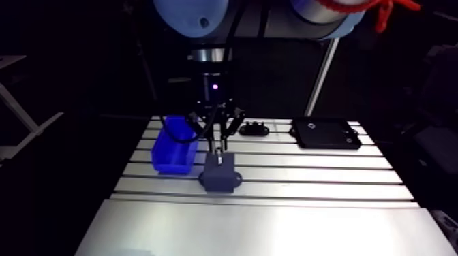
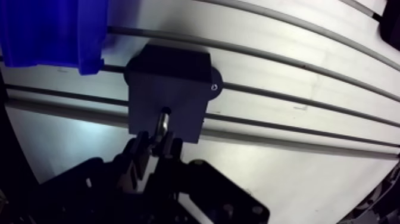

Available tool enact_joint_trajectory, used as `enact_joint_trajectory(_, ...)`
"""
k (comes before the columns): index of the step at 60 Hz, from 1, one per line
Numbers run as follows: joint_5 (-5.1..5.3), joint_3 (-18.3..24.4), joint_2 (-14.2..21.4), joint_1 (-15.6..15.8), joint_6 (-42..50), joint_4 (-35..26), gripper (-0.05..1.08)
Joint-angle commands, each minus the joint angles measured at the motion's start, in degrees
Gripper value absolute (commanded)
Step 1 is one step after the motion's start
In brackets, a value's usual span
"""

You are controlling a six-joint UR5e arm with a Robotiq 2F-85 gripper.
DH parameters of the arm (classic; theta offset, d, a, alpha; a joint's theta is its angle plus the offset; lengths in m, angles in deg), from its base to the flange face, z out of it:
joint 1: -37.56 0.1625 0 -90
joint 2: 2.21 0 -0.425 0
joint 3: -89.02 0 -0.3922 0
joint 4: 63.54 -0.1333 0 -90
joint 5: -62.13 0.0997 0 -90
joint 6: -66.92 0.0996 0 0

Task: Pick up the M10 bolt and insert it into the hole until fully seated.

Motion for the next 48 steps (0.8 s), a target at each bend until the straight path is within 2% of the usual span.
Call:
enact_joint_trajectory(1, 0.01, -0.2, 0.0, 0.0, 0.0, 0.0, 1.08)
enact_joint_trajectory(48, 0.01, -0.5, 0.0, 0.0, -0.1, 0.1, 1.08)
